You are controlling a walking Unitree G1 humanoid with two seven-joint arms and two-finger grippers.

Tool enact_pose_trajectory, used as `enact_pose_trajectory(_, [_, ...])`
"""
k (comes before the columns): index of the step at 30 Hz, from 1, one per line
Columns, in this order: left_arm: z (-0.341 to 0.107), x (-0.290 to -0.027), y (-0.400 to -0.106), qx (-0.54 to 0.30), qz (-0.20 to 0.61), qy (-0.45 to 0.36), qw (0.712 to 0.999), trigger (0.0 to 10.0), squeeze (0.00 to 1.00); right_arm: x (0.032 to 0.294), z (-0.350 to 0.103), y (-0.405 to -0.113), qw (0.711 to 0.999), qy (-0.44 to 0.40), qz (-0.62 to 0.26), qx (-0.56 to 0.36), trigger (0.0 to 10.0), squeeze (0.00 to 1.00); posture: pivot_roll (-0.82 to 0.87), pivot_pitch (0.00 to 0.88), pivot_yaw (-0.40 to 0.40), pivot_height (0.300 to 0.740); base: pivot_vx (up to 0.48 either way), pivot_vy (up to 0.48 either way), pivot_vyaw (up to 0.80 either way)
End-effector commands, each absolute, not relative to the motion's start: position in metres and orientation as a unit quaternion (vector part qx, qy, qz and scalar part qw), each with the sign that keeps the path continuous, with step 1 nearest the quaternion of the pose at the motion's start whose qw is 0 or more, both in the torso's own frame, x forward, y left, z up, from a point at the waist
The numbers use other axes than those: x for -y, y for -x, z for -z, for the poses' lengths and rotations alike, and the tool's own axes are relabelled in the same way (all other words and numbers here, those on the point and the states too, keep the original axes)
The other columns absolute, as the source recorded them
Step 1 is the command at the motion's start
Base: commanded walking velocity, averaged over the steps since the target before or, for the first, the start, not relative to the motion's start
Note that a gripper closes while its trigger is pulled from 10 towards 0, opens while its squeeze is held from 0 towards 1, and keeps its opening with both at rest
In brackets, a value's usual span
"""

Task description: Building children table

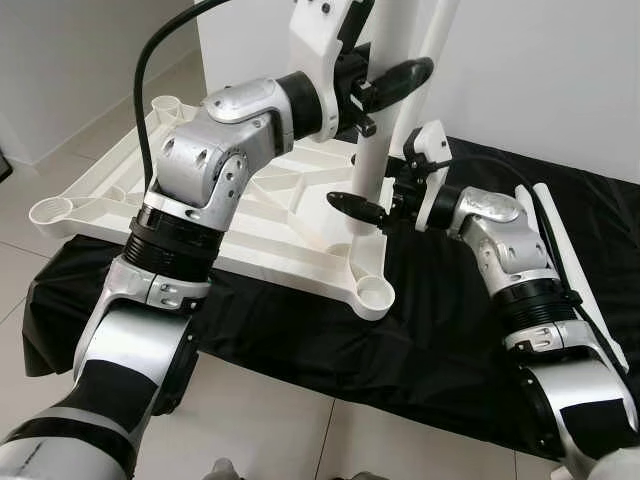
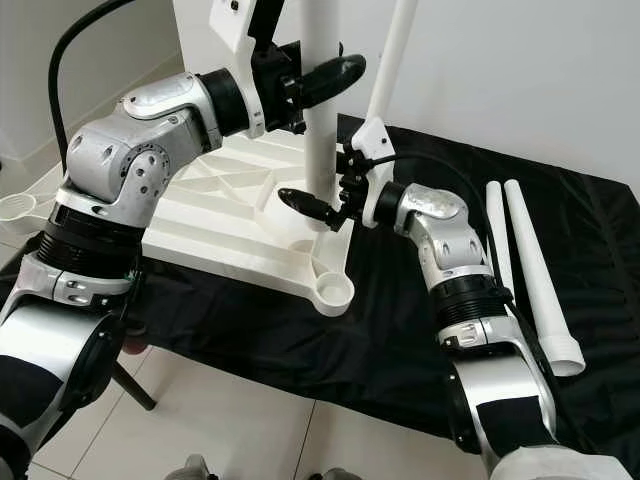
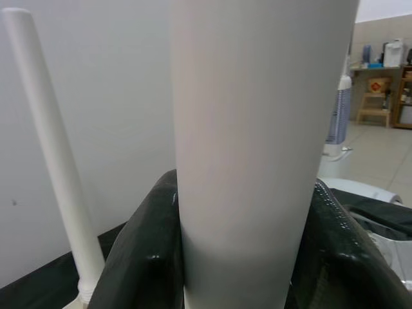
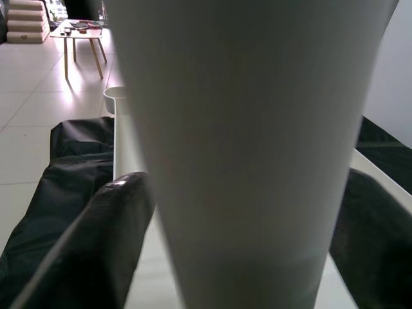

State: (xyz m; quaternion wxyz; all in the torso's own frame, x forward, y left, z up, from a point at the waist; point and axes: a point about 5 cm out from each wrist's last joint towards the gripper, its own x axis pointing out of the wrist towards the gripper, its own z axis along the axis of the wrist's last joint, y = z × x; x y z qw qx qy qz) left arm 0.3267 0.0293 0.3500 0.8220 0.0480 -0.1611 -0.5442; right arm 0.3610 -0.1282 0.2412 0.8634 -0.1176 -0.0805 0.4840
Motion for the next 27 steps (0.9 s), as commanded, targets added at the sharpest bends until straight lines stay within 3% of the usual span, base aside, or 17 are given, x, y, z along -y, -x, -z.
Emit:
enact_pose_trajectory(1, [-0.3564,-0.0253,-0.3214,0.177,0.555,-0.059,0.811,10.0,0.00,0.1304,-0.2395,-0.3620,0.865,0.117,-0.483,0.070,0.0,0.00,0.01,0.000,-0.076,0.740,0.000,0.000,0.00])
enact_pose_trajectory(7, [-0.3556,-0.0233,-0.3192,0.176,0.560,-0.067,0.806,10.0,0.00,0.1336,-0.2371,-0.3636,0.870,0.123,-0.473,0.062,0.4,0.00,0.01,0.000,-0.073,0.740,0.000,0.000,0.00])
enact_pose_trajectory(8, [-0.3550,-0.0233,-0.3193,0.176,0.560,-0.070,0.806,10.0,0.00,0.1338,-0.2372,-0.3634,0.870,0.124,-0.474,0.061,3.3,0.00,0.01,0.000,-0.072,0.740,0.000,0.000,0.00])
enact_pose_trajectory(9, [-0.3539,-0.0235,-0.3197,0.174,0.560,-0.073,0.807,10.0,0.00,0.1339,-0.2374,-0.3629,0.868,0.126,-0.477,0.060,7.6,0.00,0.01,0.000,-0.070,0.740,0.000,0.000,0.00])
enact_pose_trajectory(10, [-0.3530,-0.0237,-0.3202,0.173,0.559,-0.076,0.807,10.0,0.00,0.1341,-0.2378,-0.3626,0.867,0.127,-0.479,0.059,10.0,0.00,0.01,0.000,-0.070,0.740,0.000,0.000,0.00])
enact_pose_trajectory(25, [-0.3537,-0.0250,-0.3232,0.172,0.561,-0.088,0.805,10.0,0.00,0.1382,-0.2357,-0.3630,0.866,0.135,-0.480,0.041,10.0,0.00,0.01,0.000,-0.071,0.740,0.000,0.000,0.00])
enact_pose_trajectory(26, [-0.3543,-0.0249,-0.3232,0.173,0.562,-0.088,0.804,10.0,0.00,0.1382,-0.2356,-0.3620,0.863,0.132,-0.487,0.039,10.0,1.00,0.01,0.000,-0.073,0.740,0.000,0.000,0.00])
enact_pose_trajectory(27, [-0.3545,-0.0248,-0.3232,0.174,0.562,-0.088,0.804,10.0,0.00,0.1378,-0.2354,-0.3613,0.861,0.135,-0.490,0.039,10.0,1.00,0.01,0.000,-0.073,0.740,0.000,0.000,0.00])
